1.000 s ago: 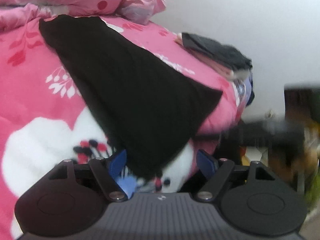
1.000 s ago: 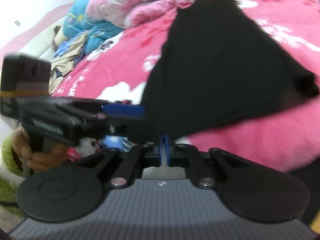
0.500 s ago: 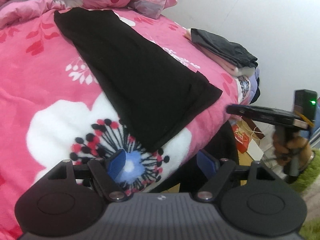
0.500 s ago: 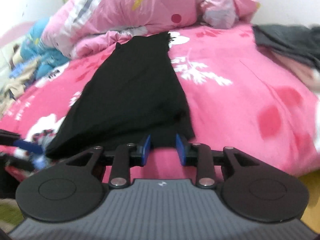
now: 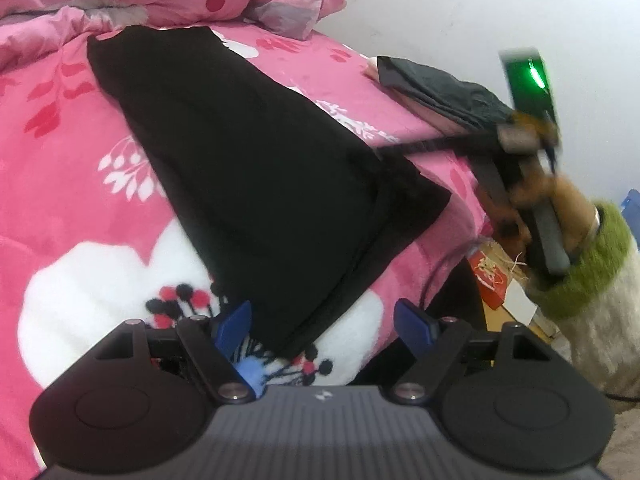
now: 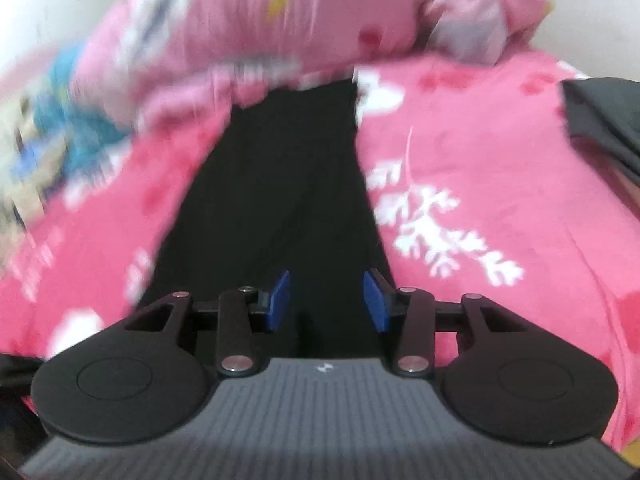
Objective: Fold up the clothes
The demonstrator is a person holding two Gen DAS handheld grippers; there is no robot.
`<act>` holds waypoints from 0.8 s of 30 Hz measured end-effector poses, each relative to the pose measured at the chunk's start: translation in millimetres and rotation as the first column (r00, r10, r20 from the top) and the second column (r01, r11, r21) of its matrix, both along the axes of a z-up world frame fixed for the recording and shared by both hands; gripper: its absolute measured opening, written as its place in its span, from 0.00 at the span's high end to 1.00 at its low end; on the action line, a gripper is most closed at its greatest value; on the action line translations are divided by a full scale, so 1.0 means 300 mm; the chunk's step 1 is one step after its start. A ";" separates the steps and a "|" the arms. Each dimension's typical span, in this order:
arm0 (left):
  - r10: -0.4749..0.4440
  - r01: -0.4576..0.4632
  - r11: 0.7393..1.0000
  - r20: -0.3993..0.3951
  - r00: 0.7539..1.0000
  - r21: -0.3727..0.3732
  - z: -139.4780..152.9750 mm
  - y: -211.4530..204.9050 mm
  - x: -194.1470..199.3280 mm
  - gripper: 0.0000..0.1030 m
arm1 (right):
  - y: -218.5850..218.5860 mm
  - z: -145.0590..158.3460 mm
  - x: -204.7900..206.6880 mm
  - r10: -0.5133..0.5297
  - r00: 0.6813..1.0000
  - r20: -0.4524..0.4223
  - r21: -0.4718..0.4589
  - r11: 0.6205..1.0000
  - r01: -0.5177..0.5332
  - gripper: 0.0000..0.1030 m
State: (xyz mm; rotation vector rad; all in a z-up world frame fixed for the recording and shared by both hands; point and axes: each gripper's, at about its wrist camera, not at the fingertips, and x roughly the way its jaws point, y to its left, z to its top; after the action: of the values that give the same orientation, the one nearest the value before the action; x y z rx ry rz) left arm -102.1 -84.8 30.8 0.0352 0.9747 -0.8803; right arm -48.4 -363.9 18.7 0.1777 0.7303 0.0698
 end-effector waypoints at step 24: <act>0.175 -0.175 0.985 0.026 0.984 0.004 -0.021 -0.003 0.052 0.23 | -0.178 -0.097 -0.166 -0.114 0.992 0.045 0.212 0.972 0.102 0.46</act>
State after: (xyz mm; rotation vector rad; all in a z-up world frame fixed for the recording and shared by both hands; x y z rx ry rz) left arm -86.5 -85.7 24.4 -0.0335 0.9409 -0.7137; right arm -98.3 -417.2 -10.5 0.4154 0.6545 0.0481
